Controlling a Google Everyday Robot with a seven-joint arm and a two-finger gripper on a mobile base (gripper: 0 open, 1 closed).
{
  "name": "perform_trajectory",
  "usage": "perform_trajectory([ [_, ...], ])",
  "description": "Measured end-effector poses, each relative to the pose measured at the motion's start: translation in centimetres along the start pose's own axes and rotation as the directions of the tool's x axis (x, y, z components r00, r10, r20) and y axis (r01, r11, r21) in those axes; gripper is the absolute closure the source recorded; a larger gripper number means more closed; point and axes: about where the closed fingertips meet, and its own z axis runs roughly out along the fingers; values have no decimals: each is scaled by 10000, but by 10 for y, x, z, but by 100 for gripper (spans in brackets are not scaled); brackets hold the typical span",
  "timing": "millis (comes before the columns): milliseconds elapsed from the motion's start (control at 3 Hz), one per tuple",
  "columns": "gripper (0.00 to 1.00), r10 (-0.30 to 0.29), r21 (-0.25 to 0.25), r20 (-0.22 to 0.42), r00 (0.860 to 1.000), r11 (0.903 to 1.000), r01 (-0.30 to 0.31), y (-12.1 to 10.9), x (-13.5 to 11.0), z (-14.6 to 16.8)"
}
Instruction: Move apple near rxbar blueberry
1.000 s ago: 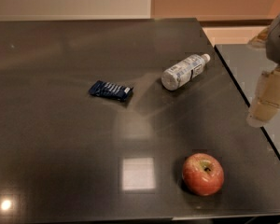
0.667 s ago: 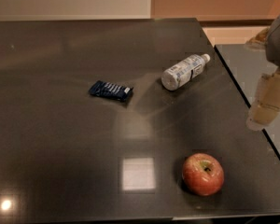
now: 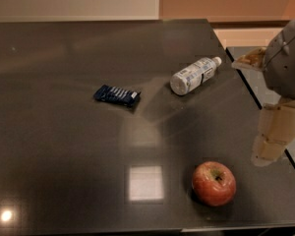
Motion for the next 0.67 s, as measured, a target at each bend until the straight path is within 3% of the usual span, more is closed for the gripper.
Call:
perform_trajectory([
  [333, 0, -611, -284, 170, 9980, 9977, 616, 19, -12, 7],
  [667, 0, -2017, -1162, 260, 9791, 9722, 2033, 66, -24, 41],
])
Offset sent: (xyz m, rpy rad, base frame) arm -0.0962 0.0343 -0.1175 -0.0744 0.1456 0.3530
